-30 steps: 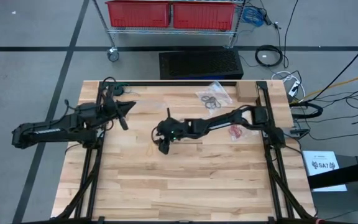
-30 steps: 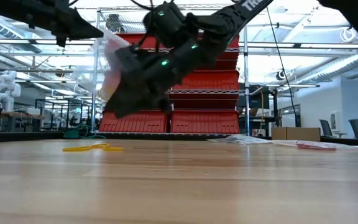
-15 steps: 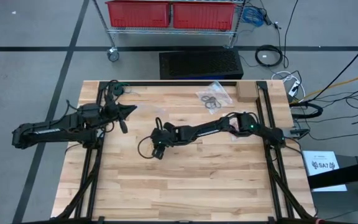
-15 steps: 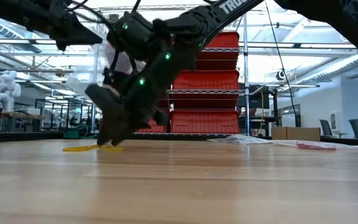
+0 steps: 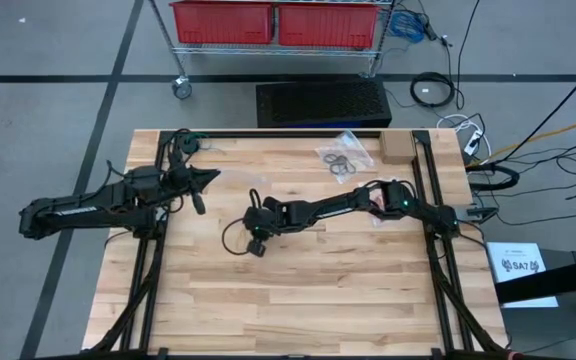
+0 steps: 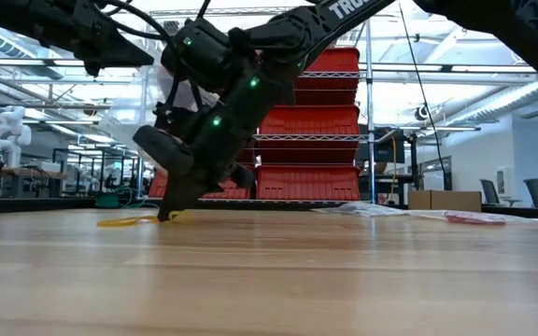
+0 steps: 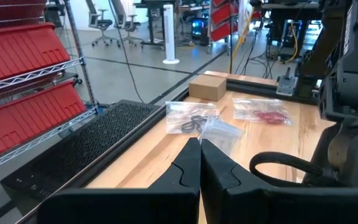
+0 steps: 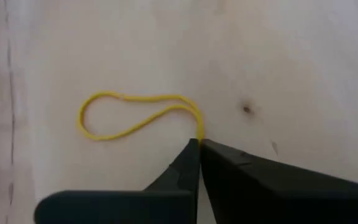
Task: Sort rubber bands
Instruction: Put the yellow rubber band into the zip bag
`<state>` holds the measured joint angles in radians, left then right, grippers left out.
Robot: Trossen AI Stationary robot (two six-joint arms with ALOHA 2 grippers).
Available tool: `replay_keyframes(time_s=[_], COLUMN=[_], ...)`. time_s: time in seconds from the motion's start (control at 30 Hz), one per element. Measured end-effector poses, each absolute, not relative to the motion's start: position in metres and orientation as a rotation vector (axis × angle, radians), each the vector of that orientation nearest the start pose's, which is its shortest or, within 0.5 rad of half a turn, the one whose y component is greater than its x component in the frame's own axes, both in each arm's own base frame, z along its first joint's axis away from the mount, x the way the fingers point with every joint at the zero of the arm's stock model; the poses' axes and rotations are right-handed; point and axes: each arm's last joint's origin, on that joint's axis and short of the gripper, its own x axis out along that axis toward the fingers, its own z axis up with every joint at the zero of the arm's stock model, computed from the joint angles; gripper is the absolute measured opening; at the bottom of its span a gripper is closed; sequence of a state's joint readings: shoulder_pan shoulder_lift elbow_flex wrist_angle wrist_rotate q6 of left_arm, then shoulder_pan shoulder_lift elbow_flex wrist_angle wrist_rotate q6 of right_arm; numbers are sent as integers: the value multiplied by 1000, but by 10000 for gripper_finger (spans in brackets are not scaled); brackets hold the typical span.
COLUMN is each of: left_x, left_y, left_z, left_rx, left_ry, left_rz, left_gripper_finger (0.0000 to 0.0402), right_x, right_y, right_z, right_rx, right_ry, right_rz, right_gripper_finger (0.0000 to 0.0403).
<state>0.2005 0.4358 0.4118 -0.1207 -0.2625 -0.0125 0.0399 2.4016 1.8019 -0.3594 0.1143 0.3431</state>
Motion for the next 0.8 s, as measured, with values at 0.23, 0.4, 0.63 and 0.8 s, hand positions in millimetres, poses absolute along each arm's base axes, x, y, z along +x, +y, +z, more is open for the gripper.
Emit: replay_keyframes(time_s=[0.23,0.4,0.63,0.8], left_x=[118,118,119,120], left_y=[32,32,32,32], left_z=[256,256,255,254], left_rx=[-13,-14,-8,-8], left_ry=[139,132,142,152], left_rz=[464,464,457,456], left_gripper_finger=[0,0,0,0], right_x=[500,489,470,448], right_y=[17,14,-5,-18], right_z=[125,153,226,287], right_rx=[197,98,-15,-61], right_ry=[982,1062,992,866], right_rz=[-199,-167,-164,-175], right_gripper_finger=[1,0,0,0])
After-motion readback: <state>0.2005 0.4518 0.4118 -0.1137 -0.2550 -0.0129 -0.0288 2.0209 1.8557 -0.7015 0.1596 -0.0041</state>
